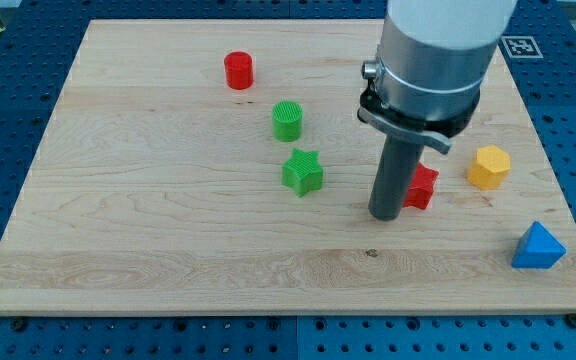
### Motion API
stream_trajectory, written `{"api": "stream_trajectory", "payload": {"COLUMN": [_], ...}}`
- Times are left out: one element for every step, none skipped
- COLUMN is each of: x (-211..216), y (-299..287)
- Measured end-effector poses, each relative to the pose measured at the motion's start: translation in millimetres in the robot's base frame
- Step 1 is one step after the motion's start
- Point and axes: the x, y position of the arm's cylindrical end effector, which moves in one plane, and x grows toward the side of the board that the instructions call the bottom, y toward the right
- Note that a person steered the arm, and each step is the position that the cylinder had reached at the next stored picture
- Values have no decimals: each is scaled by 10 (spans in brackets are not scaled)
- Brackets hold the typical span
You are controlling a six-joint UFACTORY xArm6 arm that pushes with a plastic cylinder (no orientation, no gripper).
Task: Place the red star horizontally to the right side of the green star
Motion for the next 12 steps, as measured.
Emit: {"api": "stream_trajectory", "payload": {"x": [106,106,106,90,79,-13,-101,-154,-154,-154,-154,-155], "y": [0,0,47,254,257,257,257,257,323,563,696,698]}}
